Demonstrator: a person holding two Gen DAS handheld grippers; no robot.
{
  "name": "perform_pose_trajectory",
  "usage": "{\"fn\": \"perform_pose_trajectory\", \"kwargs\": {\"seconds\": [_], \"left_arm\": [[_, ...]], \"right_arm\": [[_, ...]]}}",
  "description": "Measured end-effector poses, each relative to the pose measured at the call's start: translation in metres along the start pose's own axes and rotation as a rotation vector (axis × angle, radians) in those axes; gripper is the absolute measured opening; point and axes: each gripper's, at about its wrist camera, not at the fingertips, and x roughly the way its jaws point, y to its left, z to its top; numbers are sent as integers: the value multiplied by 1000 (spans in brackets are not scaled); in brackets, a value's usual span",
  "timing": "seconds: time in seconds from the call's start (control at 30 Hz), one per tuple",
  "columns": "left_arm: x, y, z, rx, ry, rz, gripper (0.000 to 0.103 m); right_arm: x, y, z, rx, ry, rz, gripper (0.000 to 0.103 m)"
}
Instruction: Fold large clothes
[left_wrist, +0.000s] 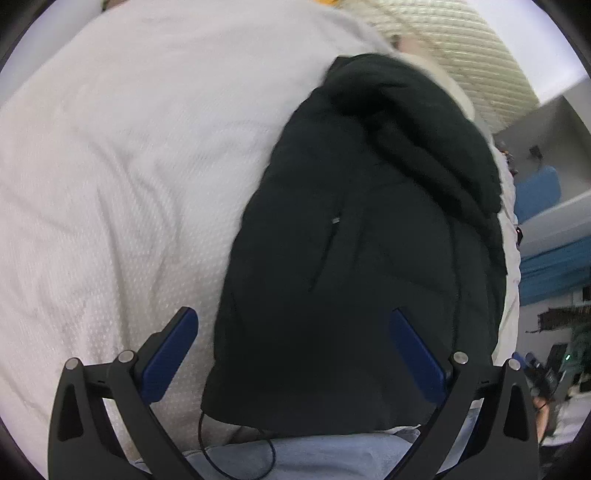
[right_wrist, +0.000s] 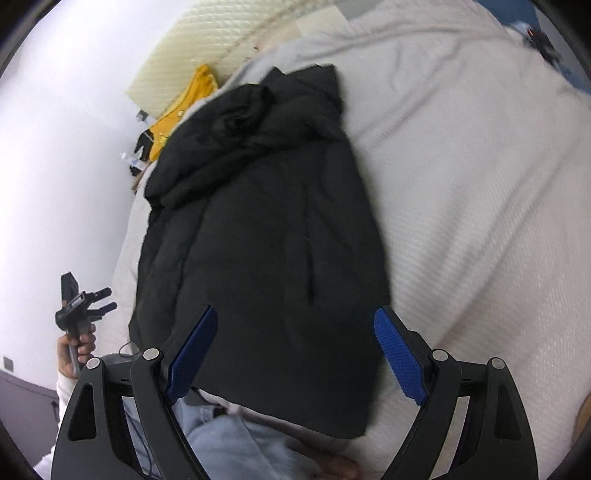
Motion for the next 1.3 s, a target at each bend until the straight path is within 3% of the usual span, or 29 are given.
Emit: {"fn": "perform_pose_trajectory", "kwargs": {"seconds": [0.17,0.27,0.43,0.53,0.83,1.1,1.3], "left_arm": [[31,17,1,-111,120,-57,103],[49,21,2,-142,166,-53,103],[73,27,-4,-189,223,-79,103],[80,27,-7,-211,241,-122,103],[79,-4,-17,-125,244,-249,101],[101,2,-6,-183,304,-220,97],[103,-17,-7,-119,312,-291,92]], "right_arm": [[19,-36,-9,85,47,86,84],[32,-45,-8,114,72,124,84],[50,-58,-5,149,111,153,83],[64,-59,-7,144,145,183,76],[66,-32,-8,2,172,317,74],[98,-42,-9,33,235,293,74],[99,-17,-6,-64,259,323,75]]}}
